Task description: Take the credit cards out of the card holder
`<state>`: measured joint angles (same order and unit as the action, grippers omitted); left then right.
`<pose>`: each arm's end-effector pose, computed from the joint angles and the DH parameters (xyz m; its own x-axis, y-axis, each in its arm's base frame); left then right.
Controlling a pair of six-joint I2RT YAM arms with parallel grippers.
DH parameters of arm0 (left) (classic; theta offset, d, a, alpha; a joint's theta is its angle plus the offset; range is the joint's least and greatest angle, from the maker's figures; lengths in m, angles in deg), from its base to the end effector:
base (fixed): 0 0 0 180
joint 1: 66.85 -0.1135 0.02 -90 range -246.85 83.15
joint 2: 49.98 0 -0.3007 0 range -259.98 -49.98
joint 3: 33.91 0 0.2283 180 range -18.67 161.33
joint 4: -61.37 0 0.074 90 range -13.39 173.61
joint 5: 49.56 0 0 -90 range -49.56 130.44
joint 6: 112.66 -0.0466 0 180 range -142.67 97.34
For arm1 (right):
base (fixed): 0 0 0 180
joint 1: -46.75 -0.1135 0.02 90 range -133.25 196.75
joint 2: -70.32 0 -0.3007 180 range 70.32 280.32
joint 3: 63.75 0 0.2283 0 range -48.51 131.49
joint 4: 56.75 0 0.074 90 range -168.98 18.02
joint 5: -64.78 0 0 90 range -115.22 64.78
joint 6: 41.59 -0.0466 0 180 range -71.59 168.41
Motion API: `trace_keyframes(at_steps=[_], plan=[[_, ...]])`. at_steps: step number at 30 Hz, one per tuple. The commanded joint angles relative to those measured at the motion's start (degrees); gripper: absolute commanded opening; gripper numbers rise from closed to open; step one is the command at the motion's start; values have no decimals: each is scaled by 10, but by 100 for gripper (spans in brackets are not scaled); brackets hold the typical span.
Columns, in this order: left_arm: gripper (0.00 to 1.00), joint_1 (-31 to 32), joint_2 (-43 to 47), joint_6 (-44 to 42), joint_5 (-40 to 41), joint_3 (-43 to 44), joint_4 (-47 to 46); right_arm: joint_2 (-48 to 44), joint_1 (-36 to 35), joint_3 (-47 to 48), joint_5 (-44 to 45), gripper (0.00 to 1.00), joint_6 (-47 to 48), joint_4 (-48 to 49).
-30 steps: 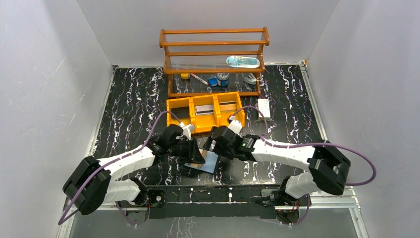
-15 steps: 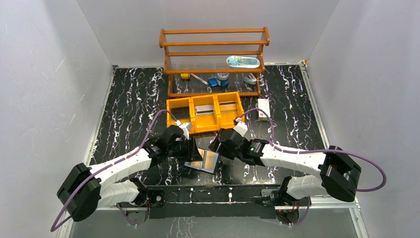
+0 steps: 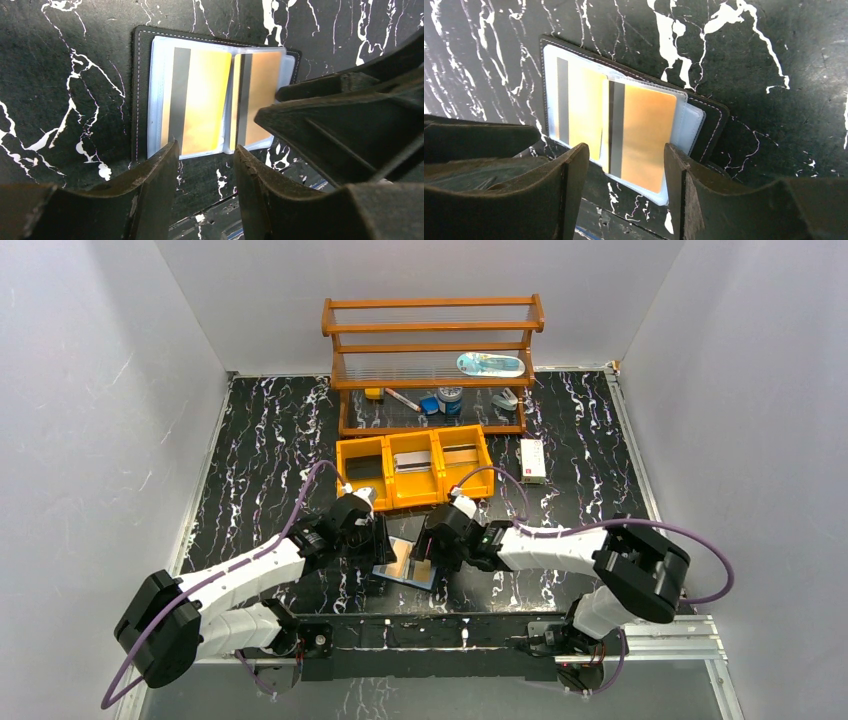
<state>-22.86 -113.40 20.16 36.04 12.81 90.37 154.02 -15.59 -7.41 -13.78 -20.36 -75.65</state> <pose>0.1330 -0.1333 0.2306 -0.8746 -0.0977 -0.4750 0.1862 0.8367 -0.5150 0.1347 0.2371 0.2210 -0.8713 0.3056 -0.3839 0.0213 0.8052 0.5926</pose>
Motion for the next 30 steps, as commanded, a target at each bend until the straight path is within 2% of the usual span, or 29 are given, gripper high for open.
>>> trace_keyframes(at_steps=[1, 7, 13, 30], plan=[[44, 1, 16, -10, -4, 22, -3, 27, 3, 36, 2, 65, 5, -23], [47, 0, 3, -16, -54, 14, -44, 41, 7, 31, 26, 63, -7, -48], [47, 1, -17, -18, -70, 15, -55, 34, 15, 18, 39, 62, -9, -58], [45, 1, -89, 5, -102, 9, -112, 25, 45, -24, -4, 55, 6, -10]])
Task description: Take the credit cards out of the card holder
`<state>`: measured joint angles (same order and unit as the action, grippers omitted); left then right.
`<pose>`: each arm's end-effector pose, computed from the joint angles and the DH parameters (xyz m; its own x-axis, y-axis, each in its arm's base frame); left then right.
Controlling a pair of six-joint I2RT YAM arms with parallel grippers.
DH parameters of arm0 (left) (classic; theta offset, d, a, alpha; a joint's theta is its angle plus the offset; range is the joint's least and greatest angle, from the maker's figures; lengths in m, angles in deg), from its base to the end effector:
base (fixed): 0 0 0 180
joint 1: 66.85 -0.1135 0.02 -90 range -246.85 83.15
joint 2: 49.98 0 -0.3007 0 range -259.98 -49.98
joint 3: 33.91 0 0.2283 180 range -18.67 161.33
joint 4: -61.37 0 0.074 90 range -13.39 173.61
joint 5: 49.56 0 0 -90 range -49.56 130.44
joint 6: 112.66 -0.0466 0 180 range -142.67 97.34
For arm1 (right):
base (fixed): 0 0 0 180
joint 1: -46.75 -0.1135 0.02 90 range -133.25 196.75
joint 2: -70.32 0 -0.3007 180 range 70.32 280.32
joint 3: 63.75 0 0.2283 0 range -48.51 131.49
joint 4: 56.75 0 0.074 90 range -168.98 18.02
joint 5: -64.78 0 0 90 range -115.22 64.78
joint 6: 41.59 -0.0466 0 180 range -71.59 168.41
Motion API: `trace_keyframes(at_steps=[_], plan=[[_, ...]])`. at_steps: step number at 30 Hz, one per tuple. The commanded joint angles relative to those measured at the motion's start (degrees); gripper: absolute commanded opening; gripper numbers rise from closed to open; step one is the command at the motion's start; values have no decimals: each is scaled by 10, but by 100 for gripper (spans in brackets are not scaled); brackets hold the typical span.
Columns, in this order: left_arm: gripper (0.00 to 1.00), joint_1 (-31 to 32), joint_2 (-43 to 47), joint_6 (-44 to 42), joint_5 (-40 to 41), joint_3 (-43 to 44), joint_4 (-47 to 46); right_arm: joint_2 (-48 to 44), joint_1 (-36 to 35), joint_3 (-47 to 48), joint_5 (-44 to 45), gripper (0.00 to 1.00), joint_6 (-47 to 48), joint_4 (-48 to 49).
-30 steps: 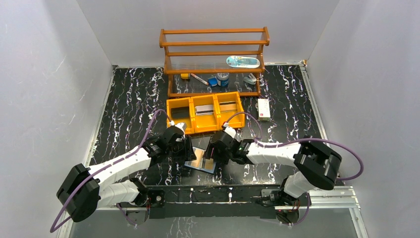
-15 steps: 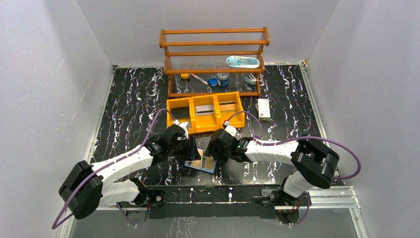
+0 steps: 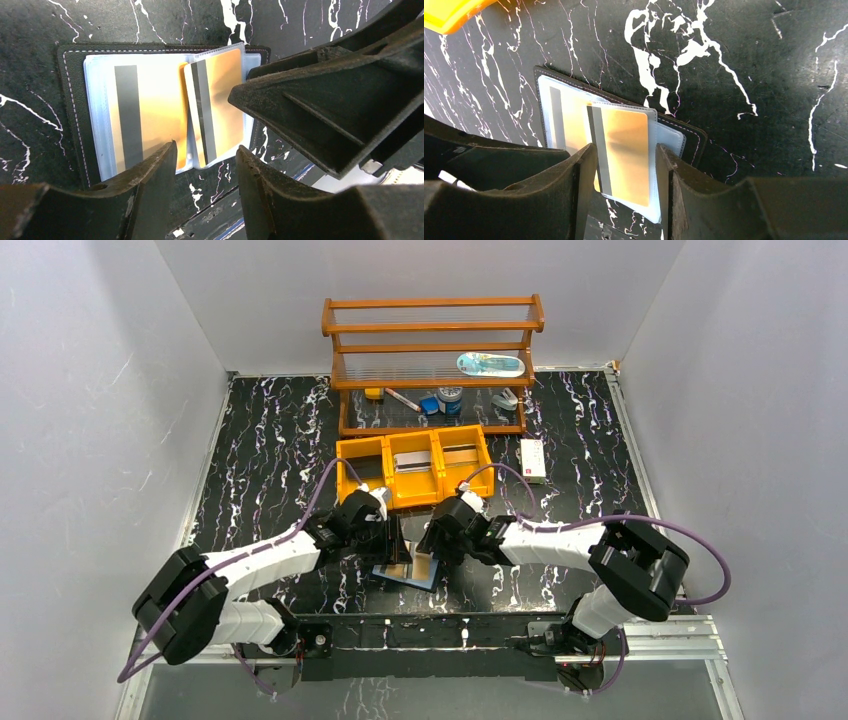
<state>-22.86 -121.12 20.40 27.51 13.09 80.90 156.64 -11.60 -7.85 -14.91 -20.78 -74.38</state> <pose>0.1492 -0.1586 0.2222 -0.9047 -0.0516 -0.4230 0.2405 0.7576 -0.6068 0.1528 0.2320 0.2088 -0.8629 0.3529 -0.3619 0.0896 0.8114 0.5776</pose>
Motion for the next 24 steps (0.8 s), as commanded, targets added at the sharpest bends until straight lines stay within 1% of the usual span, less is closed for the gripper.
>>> trace_keyframes(at_steps=[1, 7, 11, 14, 15, 17, 20, 24], plan=[[45, 1, -16, 2, -19, 6, -21, -1, 7, -21, 5, 55, 11, -20], [41, 1, -42, 3, -54, 3, -59, -5, 22, -17, -17, 57, 25, -11], [38, 1, -60, 3, -68, 6, -69, -26, 25, 3, 0, 60, 32, -57], [38, 1, -60, 3, -66, 3, -71, -47, 25, 12, 3, 67, 35, -78], [38, 1, -60, 3, -66, 3, -71, -53, 25, 11, -2, 68, 36, -78], [38, 1, -60, 2, -69, 3, -71, -61, 25, 6, -16, 69, 37, -78], [38, 1, -62, -1, -74, 4, -72, -71, 25, -3, -11, 70, 25, -92], [38, 1, -62, -2, -79, 4, -72, -70, 25, -19, -21, 70, 20, -68]])
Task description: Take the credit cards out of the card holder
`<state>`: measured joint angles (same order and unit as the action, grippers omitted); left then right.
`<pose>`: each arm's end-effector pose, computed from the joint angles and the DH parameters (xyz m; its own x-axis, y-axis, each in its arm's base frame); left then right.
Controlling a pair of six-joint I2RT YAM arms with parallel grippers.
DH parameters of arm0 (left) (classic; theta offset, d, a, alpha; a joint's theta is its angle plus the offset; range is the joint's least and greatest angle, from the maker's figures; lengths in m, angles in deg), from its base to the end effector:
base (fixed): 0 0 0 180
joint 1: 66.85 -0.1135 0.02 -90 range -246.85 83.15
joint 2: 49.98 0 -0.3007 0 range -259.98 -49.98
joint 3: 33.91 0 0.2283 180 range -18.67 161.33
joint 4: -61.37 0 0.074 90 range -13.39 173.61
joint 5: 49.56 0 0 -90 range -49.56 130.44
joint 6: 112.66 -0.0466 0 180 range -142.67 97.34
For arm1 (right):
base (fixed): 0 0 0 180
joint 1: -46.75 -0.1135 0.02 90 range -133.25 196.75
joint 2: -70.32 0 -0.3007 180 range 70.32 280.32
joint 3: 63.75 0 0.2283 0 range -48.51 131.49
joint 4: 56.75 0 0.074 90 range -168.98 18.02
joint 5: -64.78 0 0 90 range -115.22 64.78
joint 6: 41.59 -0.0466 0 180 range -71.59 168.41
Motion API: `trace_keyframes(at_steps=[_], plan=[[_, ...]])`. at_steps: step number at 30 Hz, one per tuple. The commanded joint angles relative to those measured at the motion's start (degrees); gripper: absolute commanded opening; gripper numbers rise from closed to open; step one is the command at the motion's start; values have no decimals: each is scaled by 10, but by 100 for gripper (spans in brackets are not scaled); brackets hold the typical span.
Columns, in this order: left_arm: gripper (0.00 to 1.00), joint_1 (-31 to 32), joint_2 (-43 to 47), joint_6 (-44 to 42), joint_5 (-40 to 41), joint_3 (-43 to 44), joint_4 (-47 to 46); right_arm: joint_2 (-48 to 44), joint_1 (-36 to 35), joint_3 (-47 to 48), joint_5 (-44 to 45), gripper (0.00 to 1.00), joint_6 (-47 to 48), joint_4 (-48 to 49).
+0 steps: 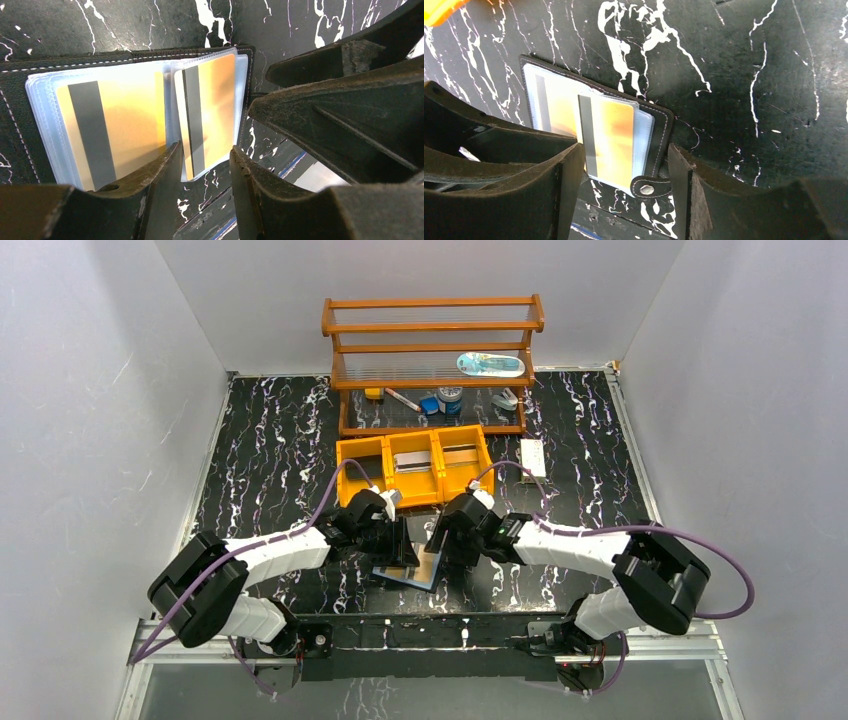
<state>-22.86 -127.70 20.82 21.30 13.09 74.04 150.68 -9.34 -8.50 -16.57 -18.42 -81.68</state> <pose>0.1607 -0.1763 0.2096 -0.9281 -0.0076 -0.3723 0.2604 0.7014 -0.6635 0.1472 0.2065 0.2210 -0.8730 0.3305 -0.3587 0.0915 0.8334 0.5451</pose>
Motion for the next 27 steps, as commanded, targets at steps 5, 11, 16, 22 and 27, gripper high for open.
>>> trace_keyframes(at_steps=[5, 11, 16, 22, 27], plan=[[38, 1, 7, -7, -17, 1, -3, 25, 3, 8, -6, 71, -3, 0], [38, 1, 11, -5, -16, -6, -1, 70, 2, 14, -42, 70, 7, 49], [39, 1, 20, 3, -11, -13, 1, 83, 12, 21, -56, 69, 23, 80], [39, 1, 39, 11, 11, -17, 19, 84, 31, 46, -74, 69, 52, 63], [39, 1, 68, 14, 55, -14, 58, 32, 31, 52, -36, 68, 56, 11]])
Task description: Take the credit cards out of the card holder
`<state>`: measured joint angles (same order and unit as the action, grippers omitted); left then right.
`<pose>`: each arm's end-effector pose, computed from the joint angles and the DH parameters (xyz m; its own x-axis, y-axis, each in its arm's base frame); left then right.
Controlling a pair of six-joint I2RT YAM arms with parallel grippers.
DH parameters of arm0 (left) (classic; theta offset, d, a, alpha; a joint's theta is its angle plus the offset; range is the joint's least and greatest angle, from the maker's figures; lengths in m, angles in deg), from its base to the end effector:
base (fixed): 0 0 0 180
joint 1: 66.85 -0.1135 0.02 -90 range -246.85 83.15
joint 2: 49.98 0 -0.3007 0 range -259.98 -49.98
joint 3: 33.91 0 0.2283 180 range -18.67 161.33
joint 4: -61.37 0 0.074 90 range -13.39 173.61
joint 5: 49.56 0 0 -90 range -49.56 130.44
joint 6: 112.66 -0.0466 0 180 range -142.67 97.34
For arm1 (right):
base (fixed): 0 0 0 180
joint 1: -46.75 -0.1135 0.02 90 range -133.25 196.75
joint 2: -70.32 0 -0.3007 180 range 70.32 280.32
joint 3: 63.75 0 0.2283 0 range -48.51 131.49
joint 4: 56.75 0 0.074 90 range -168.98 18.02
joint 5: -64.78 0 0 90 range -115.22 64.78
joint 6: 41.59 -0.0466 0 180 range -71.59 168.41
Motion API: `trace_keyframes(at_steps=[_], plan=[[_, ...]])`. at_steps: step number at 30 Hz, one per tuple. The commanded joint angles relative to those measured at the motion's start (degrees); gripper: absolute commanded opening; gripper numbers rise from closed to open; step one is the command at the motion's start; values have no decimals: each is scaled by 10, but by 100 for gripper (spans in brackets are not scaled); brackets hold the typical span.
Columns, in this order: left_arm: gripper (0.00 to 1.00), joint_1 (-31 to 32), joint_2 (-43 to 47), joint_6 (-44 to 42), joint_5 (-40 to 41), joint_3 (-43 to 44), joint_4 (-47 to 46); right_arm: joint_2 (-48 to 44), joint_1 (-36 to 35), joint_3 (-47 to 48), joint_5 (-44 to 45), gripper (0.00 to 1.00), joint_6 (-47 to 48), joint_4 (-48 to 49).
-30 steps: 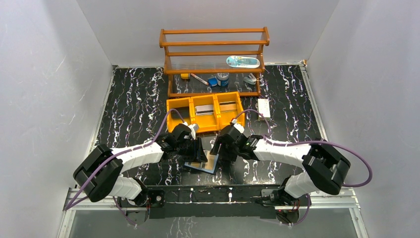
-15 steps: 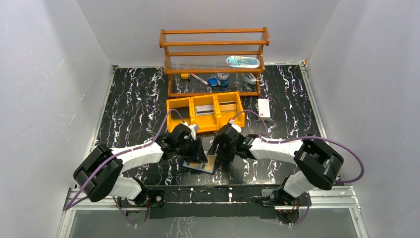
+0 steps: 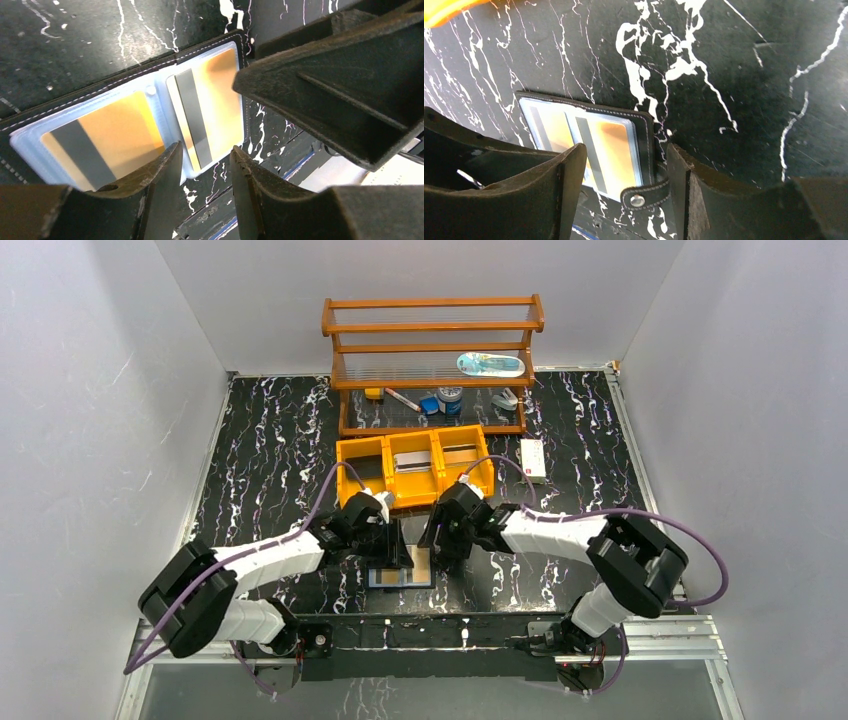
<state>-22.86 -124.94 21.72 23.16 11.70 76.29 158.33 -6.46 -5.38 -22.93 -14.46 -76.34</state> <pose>0.1529 -0.1668 0.2093 -0.9298 -0.0307 -0.3668 0.2321 0.7245 -0.6490 0.1732 0.2285 0.2098 -0.9051 0.2746 -0.3247 0.0459 0.8222 0.5674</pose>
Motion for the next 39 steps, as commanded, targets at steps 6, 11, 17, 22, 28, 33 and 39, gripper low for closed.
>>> trace_keyframes(at_steps=[6, 11, 17, 22, 28, 33, 39], plan=[[40, 1, 88, 7, 81, 9, 71, -106, -1, -2, 8, 63, 23, 4], [40, 1, 134, 18, 129, 8, 110, -87, -18, 6, -16, 60, 19, 36], [41, 1, 192, 35, 168, -6, 135, -40, -30, 17, -23, 60, 10, 42], [42, 1, 207, 32, 162, -10, 132, -11, -31, 16, -23, 60, 5, 33], [43, 1, 186, 24, 125, -13, 105, 7, -31, 11, -13, 60, 0, 21], [43, 2, 147, 14, 81, -16, 69, 17, -31, 3, -20, 60, -4, 34], [42, 1, 100, 28, 63, -28, 44, 10, -31, -19, -10, 54, -21, 45]])
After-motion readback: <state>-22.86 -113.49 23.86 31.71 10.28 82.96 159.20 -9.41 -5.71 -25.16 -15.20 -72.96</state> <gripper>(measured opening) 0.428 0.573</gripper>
